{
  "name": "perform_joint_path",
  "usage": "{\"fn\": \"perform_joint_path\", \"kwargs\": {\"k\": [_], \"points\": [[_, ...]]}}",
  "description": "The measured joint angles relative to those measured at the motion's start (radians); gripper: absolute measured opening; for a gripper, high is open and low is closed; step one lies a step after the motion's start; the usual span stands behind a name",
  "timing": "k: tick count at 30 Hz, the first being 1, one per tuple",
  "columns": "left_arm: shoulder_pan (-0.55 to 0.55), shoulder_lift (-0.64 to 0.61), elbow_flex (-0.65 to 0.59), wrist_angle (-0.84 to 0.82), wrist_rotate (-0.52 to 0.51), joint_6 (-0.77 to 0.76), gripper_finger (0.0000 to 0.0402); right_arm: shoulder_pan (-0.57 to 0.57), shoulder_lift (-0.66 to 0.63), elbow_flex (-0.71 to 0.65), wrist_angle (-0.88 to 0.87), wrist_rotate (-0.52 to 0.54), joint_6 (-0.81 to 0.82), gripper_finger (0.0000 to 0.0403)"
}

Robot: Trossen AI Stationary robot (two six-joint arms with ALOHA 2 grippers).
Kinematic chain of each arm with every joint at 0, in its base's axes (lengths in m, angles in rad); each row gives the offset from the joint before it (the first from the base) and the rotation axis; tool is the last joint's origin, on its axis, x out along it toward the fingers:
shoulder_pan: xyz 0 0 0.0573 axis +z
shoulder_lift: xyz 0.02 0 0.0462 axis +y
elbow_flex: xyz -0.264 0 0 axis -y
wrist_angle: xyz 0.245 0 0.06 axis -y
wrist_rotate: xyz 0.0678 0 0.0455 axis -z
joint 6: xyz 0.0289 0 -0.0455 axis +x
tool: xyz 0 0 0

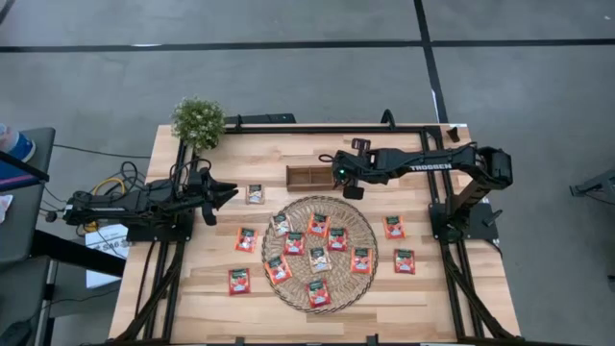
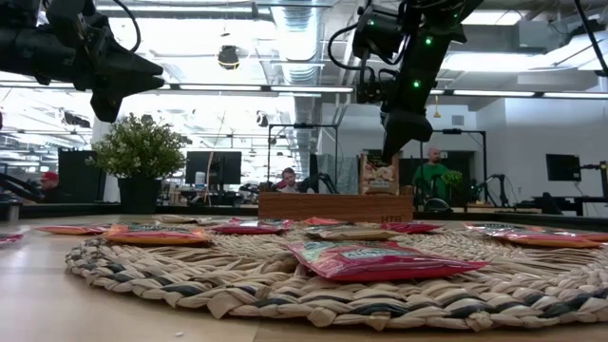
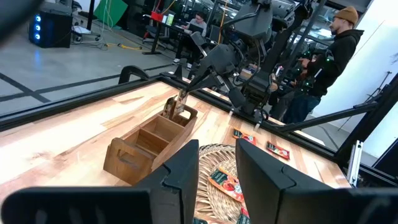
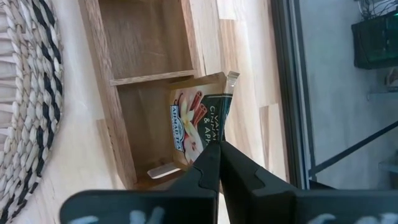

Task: Pick & Place Tea
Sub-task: Put the gold tea bag into the wooden organizer

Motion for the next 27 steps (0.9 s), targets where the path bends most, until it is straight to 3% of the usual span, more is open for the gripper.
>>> {"fn": "perform_joint_path", "kwargs": {"k": [20, 27], "points": [[0.0, 0.0, 0.0, 0.0, 0.0, 0.0, 0.0097, 0.0, 0.0, 0.0, 0.004, -0.003, 0.0, 0.0], [0.0, 0.0, 0.0, 0.0, 0.0, -0.002, 0.0097, -0.014, 0.0, 0.0, 0.003, -0.063, 0.0, 0.0]]}}
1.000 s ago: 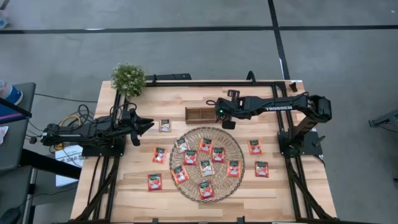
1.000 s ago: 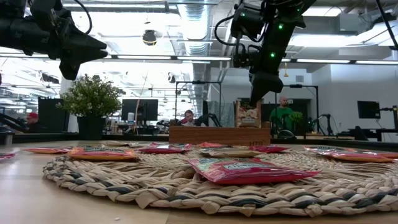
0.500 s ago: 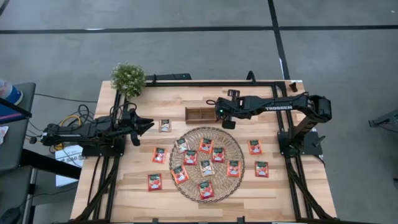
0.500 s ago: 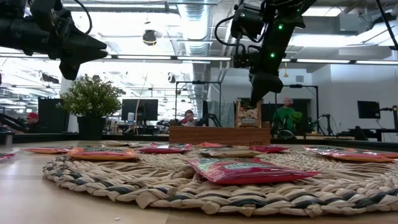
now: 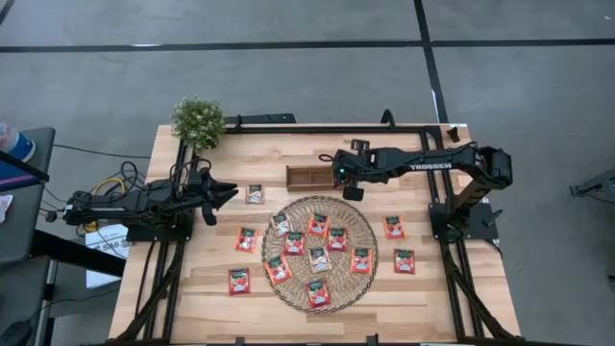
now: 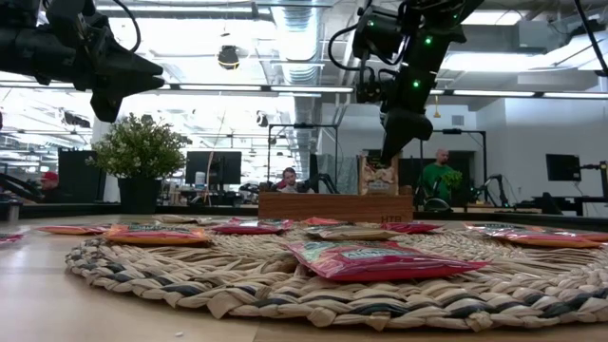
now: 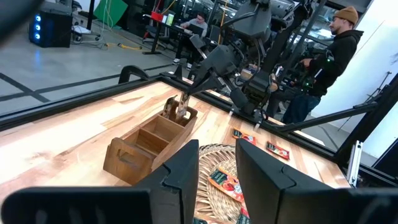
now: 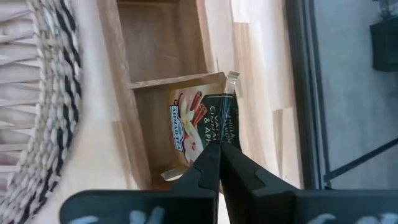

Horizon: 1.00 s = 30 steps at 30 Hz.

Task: Pick & Place Tea
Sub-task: Put the gold tea bag into the wooden organizer

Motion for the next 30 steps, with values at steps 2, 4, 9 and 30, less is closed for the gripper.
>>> {"fn": "perform_joint_path", "kwargs": {"k": [2, 4, 9, 30], "points": [[0.0, 0.0, 0.0, 0.0, 0.0, -0.001, 0.0097, -0.008, 0.0, 0.0, 0.0, 0.0, 0.0, 0.0], [0.0, 0.0, 0.0, 0.0, 0.0, -0.001, 0.0097, -0.015, 0.0, 0.0, -0.003, 0.0, 0.0, 0.0], [0.0, 0.0, 0.0, 0.0, 0.0, -0.002, 0.0097, -0.032, 0.0, 0.0, -0.004, -0.015, -0.001, 0.0], [0.0, 0.0, 0.0, 0.0, 0.0, 0.0, 0.0097, -0.077, 0.0, 0.0, 0.013, -0.041, -0.023, 0.0093]]}}
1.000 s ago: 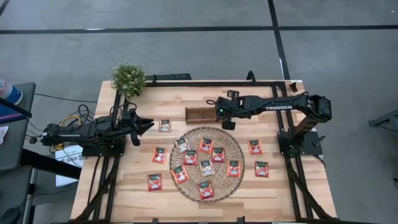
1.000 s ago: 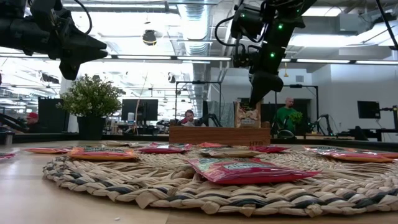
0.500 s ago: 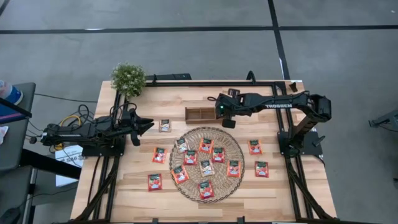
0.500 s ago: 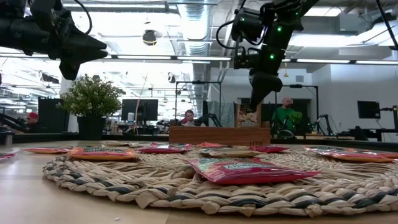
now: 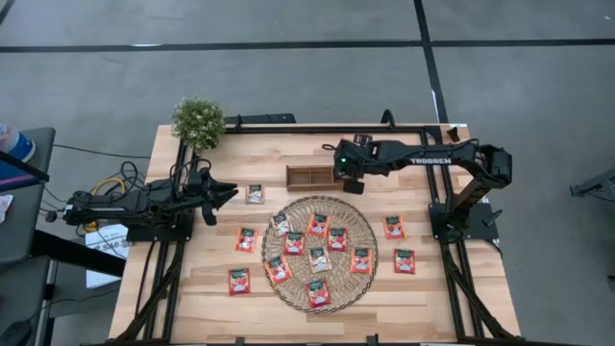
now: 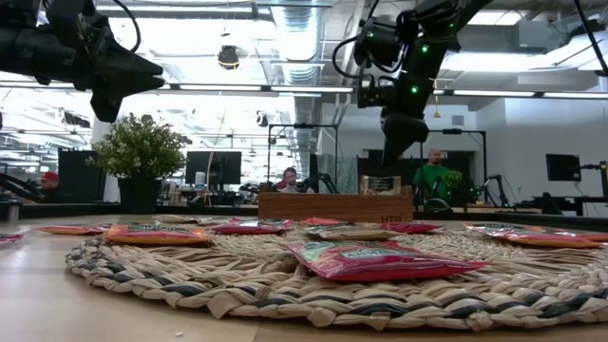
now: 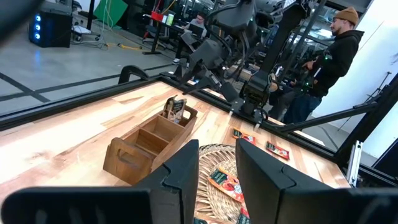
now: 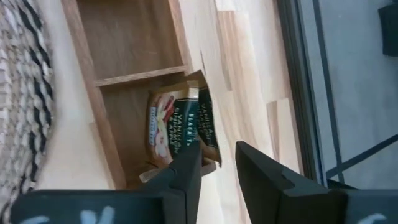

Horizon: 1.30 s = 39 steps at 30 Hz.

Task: Pick & Place Tea
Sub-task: Put the gold tea bag into the wooden organizer

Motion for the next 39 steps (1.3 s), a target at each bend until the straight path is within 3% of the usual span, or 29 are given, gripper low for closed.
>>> {"fn": "perform_joint_path", "kwargs": {"k": [10, 15, 19, 21, 25, 31, 34, 39], "points": [[0.0, 0.0, 0.0, 0.0, 0.0, -0.019, 0.0097, 0.056, -0.031, 0.078, -0.086, 0.003, -0.029, 0.0082], [0.0, 0.0, 0.0, 0.0, 0.0, -0.095, 0.0097, 0.083, -0.129, 0.082, -0.146, 0.033, -0.04, 0.0074], [0.0, 0.0, 0.0, 0.0, 0.0, -0.151, 0.0097, 0.029, -0.224, 0.074, -0.193, -0.005, -0.029, 0.0061], [0.0, 0.0, 0.0, 0.003, 0.0, -0.154, 0.0097, -0.018, -0.279, 0.055, -0.2, -0.075, -0.01, 0.0053], [0.0, 0.0, 0.0, 0.032, -0.01, -0.155, 0.0097, -0.14, -0.396, -0.037, -0.165, -0.335, 0.027, 0.0033], [0.001, 0.003, 0.0, 0.175, -0.101, -0.146, 0.0097, -0.289, -0.562, -0.271, 0.019, -0.644, 0.101, 0.0003], [0.001, 0.047, 0.001, 0.235, -0.083, -0.143, 0.0097, -0.33, -0.629, -0.395, 0.171, -0.749, 0.162, 0.0001], [0.001, 0.211, 0.05, 0.244, -0.065, -0.193, 0.0097, -0.372, -0.708, -0.549, 0.369, -0.821, 0.274, 0.0007]]}}
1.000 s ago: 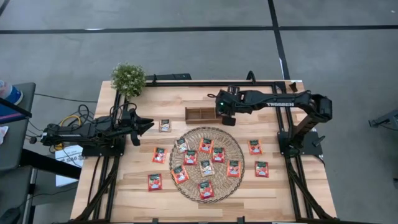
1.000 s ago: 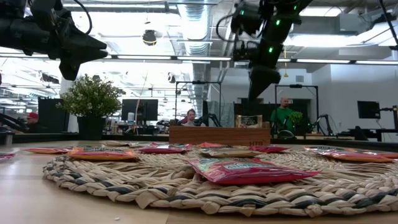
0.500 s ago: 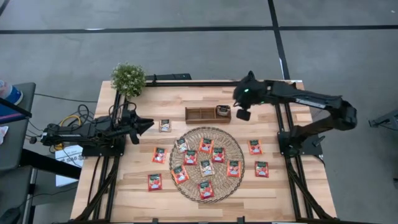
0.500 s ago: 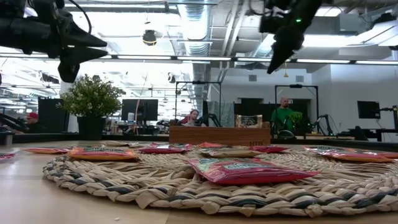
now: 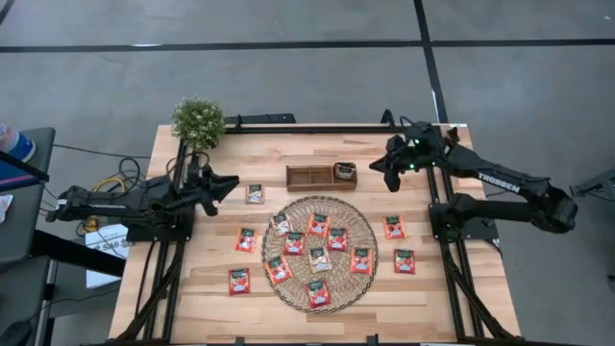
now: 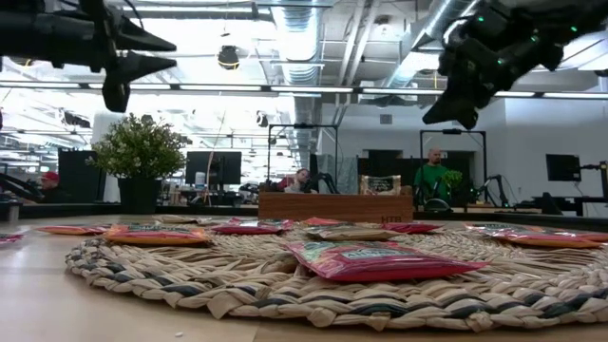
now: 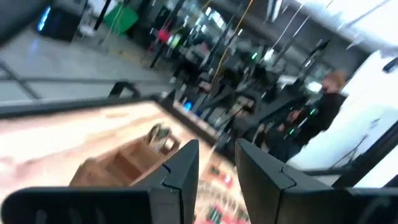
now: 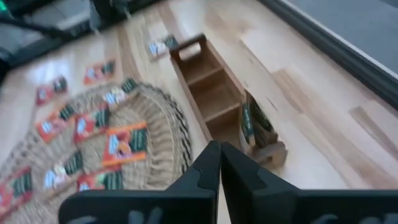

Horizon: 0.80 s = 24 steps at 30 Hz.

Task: Pick & Place Tea
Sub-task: Put the gold tea bag into the wooden organizer

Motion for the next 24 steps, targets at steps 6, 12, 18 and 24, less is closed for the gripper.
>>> {"fn": "perform_joint_path", "kwargs": {"k": [6, 12, 18, 24], "points": [[0.017, 0.306, 0.156, -0.099, 0.001, 0.002, 0.0097, -0.04, -0.049, -0.103, 0.167, -0.104, 0.095, 0.0008], [0.082, 0.598, 0.351, -0.33, -0.012, 0.068, 0.0097, -0.052, -0.063, -0.134, 0.221, -0.149, 0.135, 0.0009], [0.106, 0.791, 0.494, -0.34, -0.022, 0.324, 0.0097, -0.051, -0.063, -0.134, 0.221, -0.151, 0.126, 0.0009], [0.106, 0.879, 0.63, -0.417, -0.03, 0.374, 0.0097, -0.051, -0.063, -0.134, 0.221, -0.152, 0.117, 0.0008]]}}
